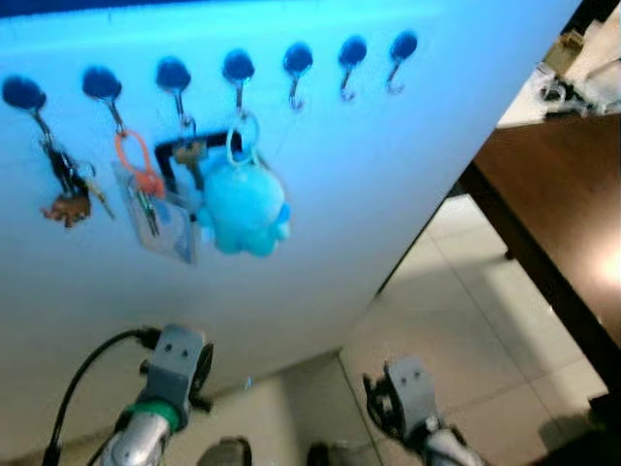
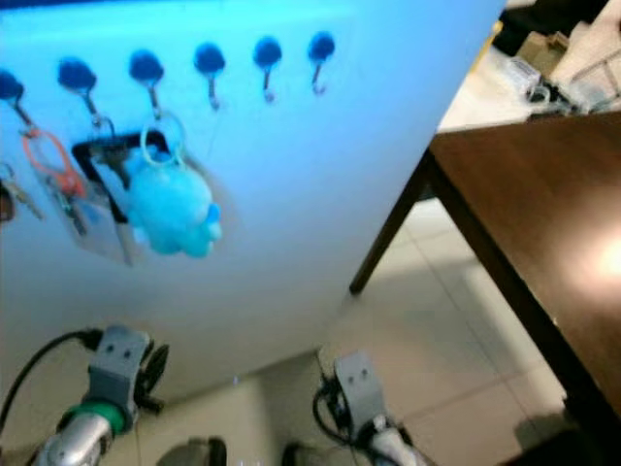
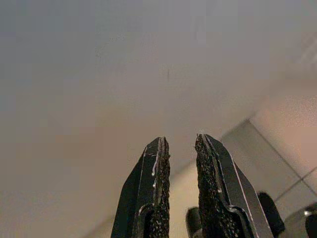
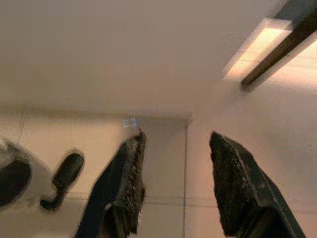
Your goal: Hang keys on a hook
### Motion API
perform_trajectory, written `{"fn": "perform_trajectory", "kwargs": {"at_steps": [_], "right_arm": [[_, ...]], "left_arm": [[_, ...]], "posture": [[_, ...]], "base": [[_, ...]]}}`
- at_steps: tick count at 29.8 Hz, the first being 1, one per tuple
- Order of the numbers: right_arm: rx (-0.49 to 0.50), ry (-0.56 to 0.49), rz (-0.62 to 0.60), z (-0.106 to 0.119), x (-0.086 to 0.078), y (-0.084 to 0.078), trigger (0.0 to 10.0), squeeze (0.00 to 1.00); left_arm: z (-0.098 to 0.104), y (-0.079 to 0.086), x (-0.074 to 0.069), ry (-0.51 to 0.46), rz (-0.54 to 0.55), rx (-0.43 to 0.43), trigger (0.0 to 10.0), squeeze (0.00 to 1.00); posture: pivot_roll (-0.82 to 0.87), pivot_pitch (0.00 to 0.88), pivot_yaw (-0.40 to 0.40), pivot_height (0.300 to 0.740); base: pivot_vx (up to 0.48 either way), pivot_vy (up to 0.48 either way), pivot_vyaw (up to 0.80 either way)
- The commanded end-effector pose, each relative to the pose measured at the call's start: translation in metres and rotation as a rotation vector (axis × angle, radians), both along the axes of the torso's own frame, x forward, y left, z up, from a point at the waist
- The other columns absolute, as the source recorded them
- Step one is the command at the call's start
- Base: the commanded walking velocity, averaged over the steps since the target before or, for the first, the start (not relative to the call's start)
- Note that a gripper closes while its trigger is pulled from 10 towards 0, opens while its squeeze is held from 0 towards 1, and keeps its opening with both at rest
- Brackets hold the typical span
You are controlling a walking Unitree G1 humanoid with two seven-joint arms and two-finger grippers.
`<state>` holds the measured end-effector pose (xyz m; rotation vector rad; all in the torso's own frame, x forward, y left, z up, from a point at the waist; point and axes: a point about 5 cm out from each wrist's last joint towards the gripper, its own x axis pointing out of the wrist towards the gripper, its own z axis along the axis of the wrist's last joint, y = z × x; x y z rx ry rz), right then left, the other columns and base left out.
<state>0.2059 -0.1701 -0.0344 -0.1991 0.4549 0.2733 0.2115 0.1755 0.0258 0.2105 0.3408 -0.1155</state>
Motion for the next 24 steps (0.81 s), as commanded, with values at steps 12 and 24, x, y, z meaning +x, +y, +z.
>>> {"fn": "perform_trajectory", "kwargs": {"at_steps": [12,24], "right_arm": [[-0.029,0.147,0.019,-0.024,-0.019,-0.001,10.0,0.0],[-0.029,0.122,0.031,-0.024,-0.01,0.004,10.0,0.0]], "left_arm": [[-0.03,0.012,-0.018,0.075,0.084,0.051,10.0,0.0],[-0.035,0.014,-0.016,0.062,0.087,0.051,10.0,0.0]], "posture": [[0.08,0.112,0.012,0.74],[0.08,0.097,0.017,0.74]], "base": [[0.0,0.0,0.0],[-0.2,0.0,0.0]]}}
